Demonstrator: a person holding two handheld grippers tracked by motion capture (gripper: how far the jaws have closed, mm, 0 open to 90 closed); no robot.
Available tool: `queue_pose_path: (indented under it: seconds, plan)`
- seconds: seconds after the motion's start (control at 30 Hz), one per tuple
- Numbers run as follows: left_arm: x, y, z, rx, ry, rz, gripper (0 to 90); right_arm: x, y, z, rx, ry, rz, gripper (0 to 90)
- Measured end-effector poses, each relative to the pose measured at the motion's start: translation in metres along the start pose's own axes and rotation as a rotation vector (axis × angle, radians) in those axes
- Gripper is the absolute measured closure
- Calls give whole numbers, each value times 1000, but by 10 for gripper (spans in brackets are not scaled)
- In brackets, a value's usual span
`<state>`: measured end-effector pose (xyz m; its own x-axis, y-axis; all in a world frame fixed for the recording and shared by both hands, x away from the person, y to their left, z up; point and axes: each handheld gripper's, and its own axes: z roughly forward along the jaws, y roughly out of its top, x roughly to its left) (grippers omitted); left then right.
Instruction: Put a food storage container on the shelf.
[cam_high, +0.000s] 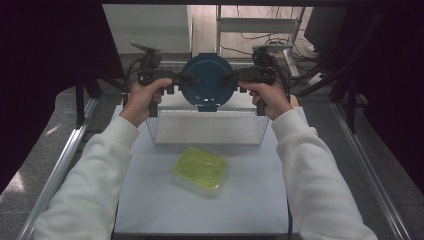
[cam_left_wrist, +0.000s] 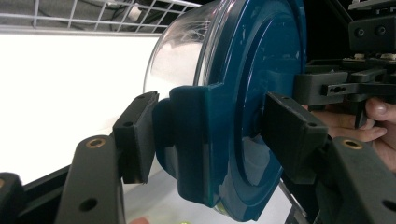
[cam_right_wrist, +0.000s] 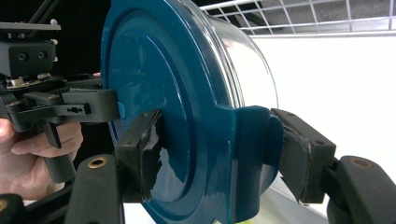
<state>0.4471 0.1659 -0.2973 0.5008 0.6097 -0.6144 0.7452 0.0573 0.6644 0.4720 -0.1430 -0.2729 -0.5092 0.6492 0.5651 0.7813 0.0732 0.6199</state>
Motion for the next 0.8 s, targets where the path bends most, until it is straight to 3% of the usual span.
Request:
queue_pose_path:
  seconds: [0.23,0.37,0.47,0.7,0.8]
  plan:
    - [13,3,11,17,3,-25,389,-13,5,10,18,3,39,357]
    - [18,5,15,1,-7,-31,390,-20,6,14,11,2,71,355]
    - [22,6,18,2,-18,-57,390,-21,9,15,5,-7,81,350]
    - [28,8,25,16,-38,-117,382,-35,14,23,0,0,182,330]
    - [33,9,27,15,-46,-144,380,-37,15,24,1,-2,190,327]
